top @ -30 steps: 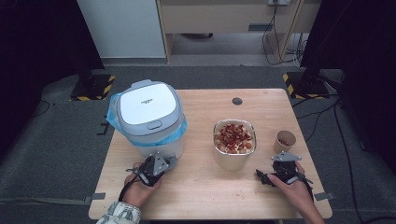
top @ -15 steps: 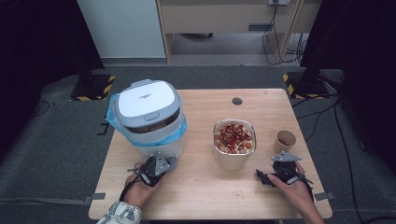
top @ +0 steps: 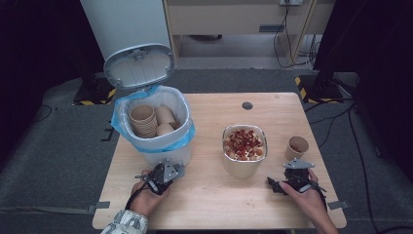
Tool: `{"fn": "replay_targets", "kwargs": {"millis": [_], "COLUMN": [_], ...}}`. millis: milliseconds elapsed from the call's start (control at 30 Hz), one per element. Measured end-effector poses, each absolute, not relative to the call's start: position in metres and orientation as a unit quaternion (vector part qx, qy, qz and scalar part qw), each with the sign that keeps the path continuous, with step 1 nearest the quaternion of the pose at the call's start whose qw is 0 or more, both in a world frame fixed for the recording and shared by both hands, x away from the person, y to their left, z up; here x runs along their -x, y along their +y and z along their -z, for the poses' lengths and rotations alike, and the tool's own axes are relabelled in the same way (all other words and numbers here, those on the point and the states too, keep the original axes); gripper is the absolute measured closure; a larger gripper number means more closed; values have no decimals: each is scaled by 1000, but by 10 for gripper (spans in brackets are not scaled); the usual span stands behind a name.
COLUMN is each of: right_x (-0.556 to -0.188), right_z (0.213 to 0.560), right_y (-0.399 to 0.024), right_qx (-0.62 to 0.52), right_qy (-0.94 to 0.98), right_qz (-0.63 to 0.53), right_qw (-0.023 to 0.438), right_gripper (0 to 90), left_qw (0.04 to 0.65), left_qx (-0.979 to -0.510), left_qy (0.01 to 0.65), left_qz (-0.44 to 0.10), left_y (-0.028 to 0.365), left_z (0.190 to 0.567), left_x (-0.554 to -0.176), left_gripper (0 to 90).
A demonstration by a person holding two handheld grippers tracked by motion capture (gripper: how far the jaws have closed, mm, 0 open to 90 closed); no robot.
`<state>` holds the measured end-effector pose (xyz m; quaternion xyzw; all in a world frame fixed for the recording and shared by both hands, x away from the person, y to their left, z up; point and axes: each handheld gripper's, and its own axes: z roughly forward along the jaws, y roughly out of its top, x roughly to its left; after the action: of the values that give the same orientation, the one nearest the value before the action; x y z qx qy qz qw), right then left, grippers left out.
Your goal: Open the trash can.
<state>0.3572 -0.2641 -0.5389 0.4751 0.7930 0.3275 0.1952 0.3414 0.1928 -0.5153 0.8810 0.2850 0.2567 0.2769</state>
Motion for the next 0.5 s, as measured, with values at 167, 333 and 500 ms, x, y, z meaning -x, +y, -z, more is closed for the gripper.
{"fn": "replay_targets", "kwargs": {"millis": [167, 333, 500], "right_x": [-357, -356, -355], "right_z": [538, 535, 533], "right_y": [-266, -266, -267], "right_qx": [-476, -476, -475], "right_qy": [793, 793, 791], "right_qz": [-327, -321, -323], "right_qw": [195, 205, 209], "right_gripper": [25, 52, 52], "left_qw": [277, 277, 277], "left_qx": [-881, -882, -882], "left_qy": [284, 284, 284], "left_qz": [-256, -256, -255], "left_y": [193, 193, 193], "left_z": [515, 515, 515], "left_x": [-342, -342, -342], "left_gripper": [896, 896, 896]}}
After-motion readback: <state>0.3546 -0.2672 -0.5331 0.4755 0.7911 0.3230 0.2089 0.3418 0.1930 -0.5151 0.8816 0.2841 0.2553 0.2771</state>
